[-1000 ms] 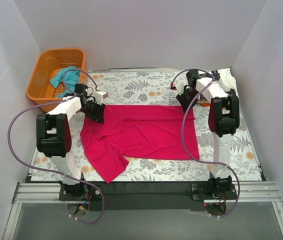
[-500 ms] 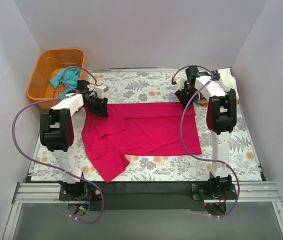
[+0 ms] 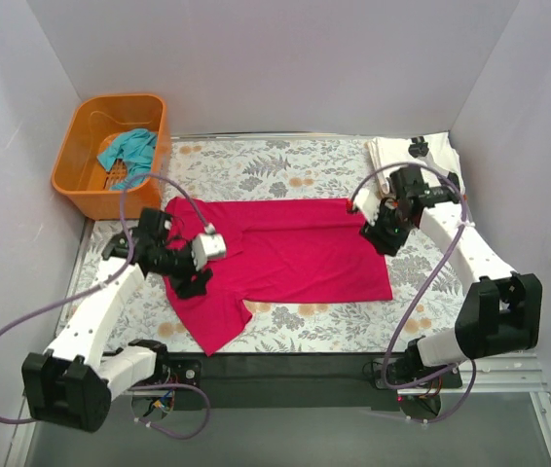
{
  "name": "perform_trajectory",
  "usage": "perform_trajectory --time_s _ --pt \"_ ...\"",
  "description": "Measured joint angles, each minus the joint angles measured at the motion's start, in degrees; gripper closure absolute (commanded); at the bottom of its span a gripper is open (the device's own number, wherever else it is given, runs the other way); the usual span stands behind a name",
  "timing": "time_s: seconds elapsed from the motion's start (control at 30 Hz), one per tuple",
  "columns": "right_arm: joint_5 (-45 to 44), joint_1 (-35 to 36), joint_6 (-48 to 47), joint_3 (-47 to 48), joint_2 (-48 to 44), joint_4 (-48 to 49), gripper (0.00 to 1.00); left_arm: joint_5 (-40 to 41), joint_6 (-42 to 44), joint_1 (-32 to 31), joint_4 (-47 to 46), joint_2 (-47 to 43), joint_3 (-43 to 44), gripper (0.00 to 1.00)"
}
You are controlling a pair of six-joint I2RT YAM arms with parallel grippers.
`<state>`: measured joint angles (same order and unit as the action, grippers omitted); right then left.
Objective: Fold and stack the t-shirts
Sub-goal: Fold the tshirt
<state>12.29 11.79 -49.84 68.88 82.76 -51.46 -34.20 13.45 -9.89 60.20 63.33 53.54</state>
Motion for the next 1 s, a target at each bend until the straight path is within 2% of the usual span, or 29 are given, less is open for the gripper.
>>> perform_trajectory --time_s 0.13,0.23,0.53,0.77,1.0 --pt "-2.58 2.21 -3.06 -13.84 -2.82 0.52 0.59 5.33 3.54 -4.26 2.36 -9.79 -13.62 0.58" --pt "-4.52 3.37 -3.82 -19.67 -3.98 1.95 0.59 8.81 4.00 -4.26 1.95 -11.56 -17.00 0.60" --pt "-7.74 5.46 -5.57 -25.46 -7.76 7.50 0.55 10.14 8.66 -4.26 1.03 -11.56 -18.23 0.56" --pt "-8.55 8.07 -5.66 -26.75 -8.68 9.29 0.55 15.21 5.29 -3.85 -2.93 -6.34 -19.17 0.55" --pt "-10.14 10.03 -6.05 -29.51 -10.82 9.77 0.51 17.05 7.06 5.31 -6.80 -2.27 -16.72 0.55"
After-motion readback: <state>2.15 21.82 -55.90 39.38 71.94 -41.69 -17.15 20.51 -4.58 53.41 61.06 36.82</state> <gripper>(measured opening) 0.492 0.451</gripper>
